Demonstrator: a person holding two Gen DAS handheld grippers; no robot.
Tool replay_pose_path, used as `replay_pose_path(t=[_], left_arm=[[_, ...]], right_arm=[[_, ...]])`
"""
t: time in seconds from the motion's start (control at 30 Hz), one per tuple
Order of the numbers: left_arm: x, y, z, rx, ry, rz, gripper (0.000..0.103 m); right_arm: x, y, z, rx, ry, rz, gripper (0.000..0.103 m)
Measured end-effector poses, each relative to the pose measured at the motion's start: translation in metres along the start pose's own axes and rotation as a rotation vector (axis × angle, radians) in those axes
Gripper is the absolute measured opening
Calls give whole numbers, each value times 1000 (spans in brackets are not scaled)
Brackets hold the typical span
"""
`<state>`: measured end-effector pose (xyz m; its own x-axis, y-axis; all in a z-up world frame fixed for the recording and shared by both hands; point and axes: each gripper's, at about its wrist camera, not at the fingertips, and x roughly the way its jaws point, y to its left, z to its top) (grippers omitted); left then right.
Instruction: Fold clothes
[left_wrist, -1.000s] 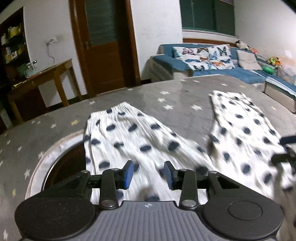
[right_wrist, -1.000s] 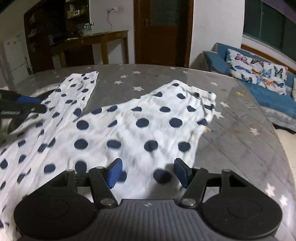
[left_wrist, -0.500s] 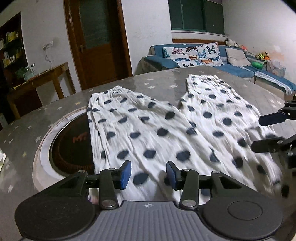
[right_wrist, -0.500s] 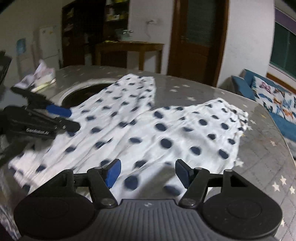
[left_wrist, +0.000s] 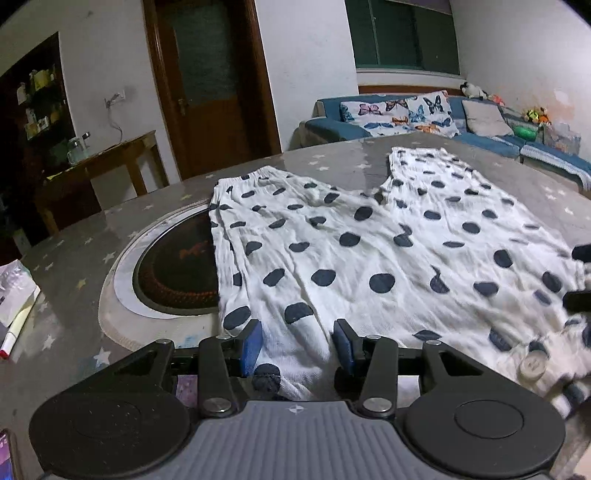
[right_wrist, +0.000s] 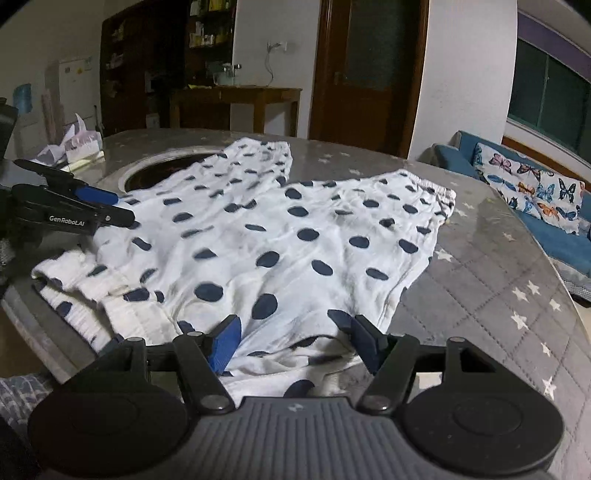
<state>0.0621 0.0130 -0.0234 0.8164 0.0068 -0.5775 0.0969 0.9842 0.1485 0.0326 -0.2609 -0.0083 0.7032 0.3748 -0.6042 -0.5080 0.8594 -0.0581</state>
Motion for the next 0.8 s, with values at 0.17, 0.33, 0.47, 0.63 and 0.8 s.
replay_pose_path(t=[0.17,0.33,0.47,0.63,0.8], left_arm=[[-17,-9,5,27,-47,-38,46],[-18,-16,-10,78,-20,-45,46],[-14,-13,-23,86,-3,-18,46],[-17,-11,-23,87,-5,-2,46],[-29,-17,-16,93,-34,-38,48]], right_arm=[[-3,9,6,32,-48,48,69],[0,25,-4,18,-42,74,72],[-9,22,-15,50,-37,77,73],[-26,21,-13,64,-68,70,73],[-21,23,-21,72,-27,101,73]])
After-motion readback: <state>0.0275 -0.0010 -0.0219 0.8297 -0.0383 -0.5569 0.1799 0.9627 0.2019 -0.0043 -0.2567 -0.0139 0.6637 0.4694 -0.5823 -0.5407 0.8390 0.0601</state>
